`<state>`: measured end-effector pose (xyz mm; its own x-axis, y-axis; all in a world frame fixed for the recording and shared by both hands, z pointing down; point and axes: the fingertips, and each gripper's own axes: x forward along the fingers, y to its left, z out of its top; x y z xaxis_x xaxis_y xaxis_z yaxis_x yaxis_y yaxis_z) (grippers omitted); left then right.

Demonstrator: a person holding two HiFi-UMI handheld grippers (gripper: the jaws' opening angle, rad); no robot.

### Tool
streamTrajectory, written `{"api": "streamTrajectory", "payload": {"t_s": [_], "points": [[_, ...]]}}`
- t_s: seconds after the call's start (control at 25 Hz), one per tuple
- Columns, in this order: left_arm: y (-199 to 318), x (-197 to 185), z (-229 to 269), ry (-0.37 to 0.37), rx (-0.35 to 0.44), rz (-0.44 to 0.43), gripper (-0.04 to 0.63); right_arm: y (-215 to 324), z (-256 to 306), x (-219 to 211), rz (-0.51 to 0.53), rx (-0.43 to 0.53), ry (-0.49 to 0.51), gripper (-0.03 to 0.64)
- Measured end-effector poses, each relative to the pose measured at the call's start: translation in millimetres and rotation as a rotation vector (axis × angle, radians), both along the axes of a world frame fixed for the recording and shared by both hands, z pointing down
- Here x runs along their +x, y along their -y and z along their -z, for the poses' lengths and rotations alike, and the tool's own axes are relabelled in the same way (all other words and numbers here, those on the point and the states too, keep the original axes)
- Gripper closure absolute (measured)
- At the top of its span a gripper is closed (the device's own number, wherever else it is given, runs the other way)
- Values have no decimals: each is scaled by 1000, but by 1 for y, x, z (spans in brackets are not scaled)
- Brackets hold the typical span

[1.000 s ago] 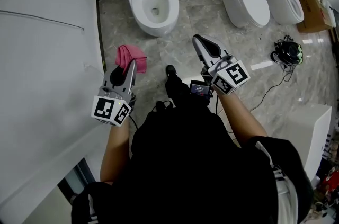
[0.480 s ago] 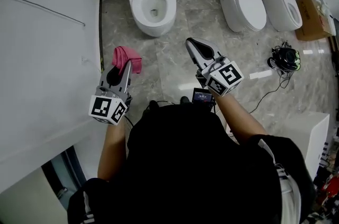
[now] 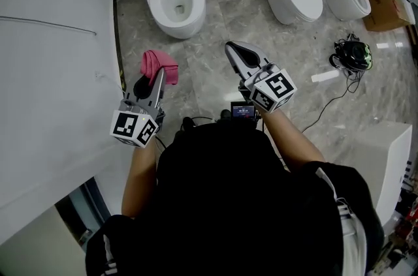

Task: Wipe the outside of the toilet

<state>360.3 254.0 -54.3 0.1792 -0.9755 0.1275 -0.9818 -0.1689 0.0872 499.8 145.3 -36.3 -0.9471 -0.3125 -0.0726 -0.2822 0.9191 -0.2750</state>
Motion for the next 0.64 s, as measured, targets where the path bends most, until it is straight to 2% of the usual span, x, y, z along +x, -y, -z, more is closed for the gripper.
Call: {"api": "streamTrajectory", "payload": {"t_s": [0.24, 0.64], "points": [[6, 9, 0, -20, -9, -26, 535, 3, -6, 12, -40, 3, -30, 584], [9, 20, 1, -47, -8, -53, 535, 0, -10, 16, -42, 5, -67, 584]]}}
